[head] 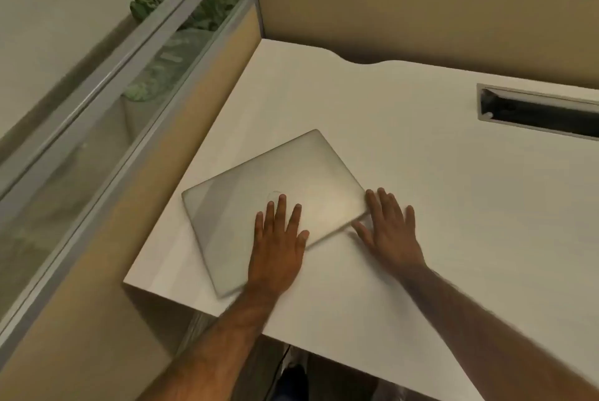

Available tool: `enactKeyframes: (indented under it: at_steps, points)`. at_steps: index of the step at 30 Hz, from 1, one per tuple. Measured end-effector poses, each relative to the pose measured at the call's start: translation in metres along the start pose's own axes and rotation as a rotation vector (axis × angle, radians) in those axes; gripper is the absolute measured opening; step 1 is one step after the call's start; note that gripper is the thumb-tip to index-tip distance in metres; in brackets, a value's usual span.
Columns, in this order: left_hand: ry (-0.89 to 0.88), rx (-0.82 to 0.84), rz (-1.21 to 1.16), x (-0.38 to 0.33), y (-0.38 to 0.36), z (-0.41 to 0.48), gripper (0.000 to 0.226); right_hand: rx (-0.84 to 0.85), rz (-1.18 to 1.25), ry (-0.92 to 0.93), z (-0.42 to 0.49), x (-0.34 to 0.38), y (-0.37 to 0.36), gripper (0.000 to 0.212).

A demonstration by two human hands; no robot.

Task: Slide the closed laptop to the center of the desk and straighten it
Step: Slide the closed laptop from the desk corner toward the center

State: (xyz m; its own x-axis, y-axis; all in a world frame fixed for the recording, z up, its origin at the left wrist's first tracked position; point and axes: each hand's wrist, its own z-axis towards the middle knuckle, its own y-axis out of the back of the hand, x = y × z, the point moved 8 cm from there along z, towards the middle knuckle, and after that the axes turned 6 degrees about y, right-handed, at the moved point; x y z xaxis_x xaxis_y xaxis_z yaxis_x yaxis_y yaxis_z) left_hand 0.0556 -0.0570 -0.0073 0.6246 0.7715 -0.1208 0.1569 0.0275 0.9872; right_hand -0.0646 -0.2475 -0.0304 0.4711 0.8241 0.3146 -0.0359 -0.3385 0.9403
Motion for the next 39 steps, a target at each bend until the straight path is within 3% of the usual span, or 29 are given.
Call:
enactKeyframes:
  at_steps: [6, 11, 19, 24, 28, 35, 39]
  points:
    - [0.328, -0.039, -0.141, 0.099, 0.008, 0.002, 0.070, -0.044, 0.053, -0.034, 0.036, 0.031, 0.014, 0.080]
    - [0.730, 0.023, -0.426, 0.152, 0.010, -0.004, 0.083, -0.034, 0.061, -0.119, 0.060, 0.046, 0.020, 0.074]
    - [0.913, 0.059, -0.586, 0.167, 0.021, 0.010, 0.091, 0.047, 0.130, -0.337, 0.082, 0.043, 0.023, 0.080]
    - [1.104, 0.041, -0.726, 0.189, 0.017, 0.015, 0.078, 0.033, 0.335, -0.486, 0.091, 0.034, 0.027, 0.093]
    - [1.145, -0.001, -0.736, 0.199, 0.010, 0.016, 0.074, 0.021, 0.456, -0.552, 0.096, 0.024, 0.027, 0.087]
    - [1.028, -0.098, -0.665, 0.197, 0.017, 0.016, 0.076, 0.001, 0.542, -0.616, 0.086, 0.012, 0.022, 0.065]
    - [0.943, -0.109, -0.738, 0.186, 0.022, 0.018, 0.072, -0.031, 0.597, -0.653, 0.073, 0.002, 0.022, 0.068]
